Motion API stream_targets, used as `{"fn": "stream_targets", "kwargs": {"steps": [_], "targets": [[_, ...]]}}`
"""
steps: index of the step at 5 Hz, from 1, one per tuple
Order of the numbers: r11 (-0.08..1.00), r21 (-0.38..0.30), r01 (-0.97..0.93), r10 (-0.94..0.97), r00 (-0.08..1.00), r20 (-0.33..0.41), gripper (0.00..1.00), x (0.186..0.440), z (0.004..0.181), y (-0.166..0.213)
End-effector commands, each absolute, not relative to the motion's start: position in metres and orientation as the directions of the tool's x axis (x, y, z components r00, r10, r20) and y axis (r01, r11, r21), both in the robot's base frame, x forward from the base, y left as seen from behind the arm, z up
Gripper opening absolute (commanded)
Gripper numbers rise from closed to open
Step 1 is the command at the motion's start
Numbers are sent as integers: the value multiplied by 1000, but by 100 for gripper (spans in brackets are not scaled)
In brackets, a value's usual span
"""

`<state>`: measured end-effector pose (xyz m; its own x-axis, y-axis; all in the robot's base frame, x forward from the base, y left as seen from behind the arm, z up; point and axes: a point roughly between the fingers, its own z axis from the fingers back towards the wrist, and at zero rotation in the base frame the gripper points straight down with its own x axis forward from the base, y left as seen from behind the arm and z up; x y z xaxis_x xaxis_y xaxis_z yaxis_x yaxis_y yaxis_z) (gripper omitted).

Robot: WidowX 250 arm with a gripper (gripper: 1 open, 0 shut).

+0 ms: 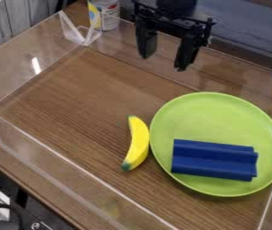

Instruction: Put the banana in the green plate

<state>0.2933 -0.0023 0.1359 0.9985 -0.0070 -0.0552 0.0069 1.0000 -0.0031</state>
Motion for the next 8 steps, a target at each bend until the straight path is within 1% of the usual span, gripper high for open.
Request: {"fn": "stream_targets", "kwargs": {"steps": [1,2,3,4,5,6,7,8], "targets": [[995,2,95,-95,994,-46,100,312,126,7],[974,9,225,-224,974,-35,100,334,117,19],[976,14,219,-219,976,-6,100,347,122,36],[978,5,210,-210,978,8,100,346,129,44],[980,-29,199,-198,980,30,100,337,133,31],[972,-54,228,-225,973,47,100,333,134,13],[966,-61,251,-246,966,76,100,339,133,6],[964,-65,257,-252,964,79,100,341,130,9]]}}
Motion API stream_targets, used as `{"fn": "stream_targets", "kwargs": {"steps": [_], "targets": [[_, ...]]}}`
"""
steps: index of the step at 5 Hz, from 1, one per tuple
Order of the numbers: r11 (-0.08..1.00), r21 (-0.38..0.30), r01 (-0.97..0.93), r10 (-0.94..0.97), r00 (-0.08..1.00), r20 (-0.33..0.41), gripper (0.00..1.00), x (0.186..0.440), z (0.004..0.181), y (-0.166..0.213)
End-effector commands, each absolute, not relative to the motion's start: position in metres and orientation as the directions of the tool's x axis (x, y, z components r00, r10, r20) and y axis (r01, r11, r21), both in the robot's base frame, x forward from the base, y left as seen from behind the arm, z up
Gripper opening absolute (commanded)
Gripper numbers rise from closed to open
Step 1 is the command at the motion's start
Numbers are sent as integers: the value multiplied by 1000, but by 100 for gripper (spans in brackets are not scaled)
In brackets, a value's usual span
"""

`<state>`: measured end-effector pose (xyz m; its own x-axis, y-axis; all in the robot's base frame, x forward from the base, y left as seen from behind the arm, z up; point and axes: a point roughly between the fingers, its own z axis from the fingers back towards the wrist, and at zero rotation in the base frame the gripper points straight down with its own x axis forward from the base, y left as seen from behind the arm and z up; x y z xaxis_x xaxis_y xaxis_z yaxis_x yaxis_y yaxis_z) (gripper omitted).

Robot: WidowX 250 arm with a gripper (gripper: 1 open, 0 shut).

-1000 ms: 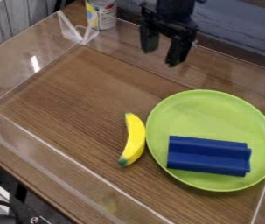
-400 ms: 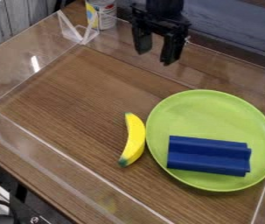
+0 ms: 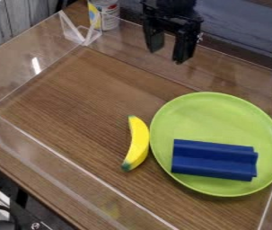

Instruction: Put the banana in the green plate

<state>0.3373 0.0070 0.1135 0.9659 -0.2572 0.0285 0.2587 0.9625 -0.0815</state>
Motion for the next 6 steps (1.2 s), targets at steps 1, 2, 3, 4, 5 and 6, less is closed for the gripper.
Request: {"fn": "stream_targets", "kwargs": {"steps": [1,2,3,4,5,6], "targets": [[964,-72,255,-250,966,68,100,336,128,13],[965,-82,249,-244,968,62,100,332,128,17],[966,-74,248,-242,967,82,100,346,124,24],[965,-77,251,-244,965,92,100,346,126,26],[965,-81,248,-240,966,99,100,338,133,27],[966,-89,244,-235,967,100,100,326,141,25]]}}
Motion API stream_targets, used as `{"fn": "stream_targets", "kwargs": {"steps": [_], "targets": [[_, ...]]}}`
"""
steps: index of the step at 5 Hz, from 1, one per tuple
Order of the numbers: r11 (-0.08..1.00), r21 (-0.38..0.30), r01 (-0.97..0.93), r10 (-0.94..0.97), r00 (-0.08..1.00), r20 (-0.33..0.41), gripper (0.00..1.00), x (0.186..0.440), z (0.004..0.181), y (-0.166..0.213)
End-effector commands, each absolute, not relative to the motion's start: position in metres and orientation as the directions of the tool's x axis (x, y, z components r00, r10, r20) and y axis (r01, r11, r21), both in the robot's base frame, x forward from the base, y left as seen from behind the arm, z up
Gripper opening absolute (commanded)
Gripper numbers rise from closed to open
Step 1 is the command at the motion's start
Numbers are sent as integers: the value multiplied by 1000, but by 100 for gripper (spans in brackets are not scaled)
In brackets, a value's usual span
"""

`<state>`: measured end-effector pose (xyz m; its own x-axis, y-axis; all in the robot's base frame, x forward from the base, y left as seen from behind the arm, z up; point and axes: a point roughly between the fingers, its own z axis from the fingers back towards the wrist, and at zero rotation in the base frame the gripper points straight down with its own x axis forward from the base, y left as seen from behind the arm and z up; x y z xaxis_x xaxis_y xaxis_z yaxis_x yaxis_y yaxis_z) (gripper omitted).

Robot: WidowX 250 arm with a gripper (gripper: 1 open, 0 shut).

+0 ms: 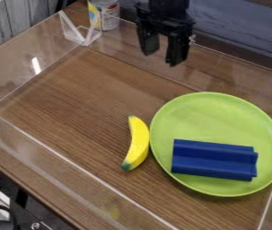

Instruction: Put the banana in the green plate

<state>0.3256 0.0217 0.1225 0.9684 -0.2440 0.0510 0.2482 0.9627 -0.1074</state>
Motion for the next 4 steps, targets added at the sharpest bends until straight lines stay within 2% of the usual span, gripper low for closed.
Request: {"fn": "stream_targets", "kwargs": {"steps": [1,2,4], "targets": [[962,-90,259,-248,962,119,100,330,140,16],[958,-112,264,-252,961,111,100,322,137,4],[961,-79,267,-255,958,131,100,352,124,18]]}}
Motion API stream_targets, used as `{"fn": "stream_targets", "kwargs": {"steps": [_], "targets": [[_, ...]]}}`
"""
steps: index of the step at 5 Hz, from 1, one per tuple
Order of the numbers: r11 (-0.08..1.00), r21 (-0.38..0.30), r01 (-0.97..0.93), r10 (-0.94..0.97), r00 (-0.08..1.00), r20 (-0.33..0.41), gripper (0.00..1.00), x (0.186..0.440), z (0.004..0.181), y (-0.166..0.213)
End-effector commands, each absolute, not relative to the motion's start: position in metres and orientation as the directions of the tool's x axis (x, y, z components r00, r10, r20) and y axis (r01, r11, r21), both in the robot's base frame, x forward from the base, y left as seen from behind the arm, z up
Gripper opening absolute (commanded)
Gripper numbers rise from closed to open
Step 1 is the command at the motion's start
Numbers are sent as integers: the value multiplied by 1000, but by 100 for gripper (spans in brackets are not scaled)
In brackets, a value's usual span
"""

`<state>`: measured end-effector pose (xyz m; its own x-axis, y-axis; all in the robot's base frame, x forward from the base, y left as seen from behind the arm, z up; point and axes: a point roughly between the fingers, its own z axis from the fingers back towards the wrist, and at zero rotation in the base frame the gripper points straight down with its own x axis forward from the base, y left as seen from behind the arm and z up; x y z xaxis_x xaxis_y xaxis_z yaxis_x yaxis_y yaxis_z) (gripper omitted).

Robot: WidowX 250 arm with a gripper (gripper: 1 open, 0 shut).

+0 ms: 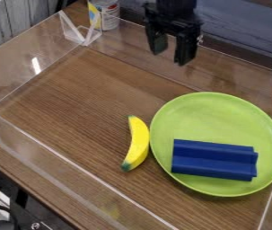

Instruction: Put the banana in the green plate

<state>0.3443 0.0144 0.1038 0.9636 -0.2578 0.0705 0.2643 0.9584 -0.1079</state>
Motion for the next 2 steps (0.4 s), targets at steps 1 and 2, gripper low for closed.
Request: {"fn": "stream_targets", "kwargs": {"steps": [1,2], "targets": [[963,-85,256,-246,963,111,100,337,131,22],[965,-77,249,-239,963,123,100,344,131,28]]}}
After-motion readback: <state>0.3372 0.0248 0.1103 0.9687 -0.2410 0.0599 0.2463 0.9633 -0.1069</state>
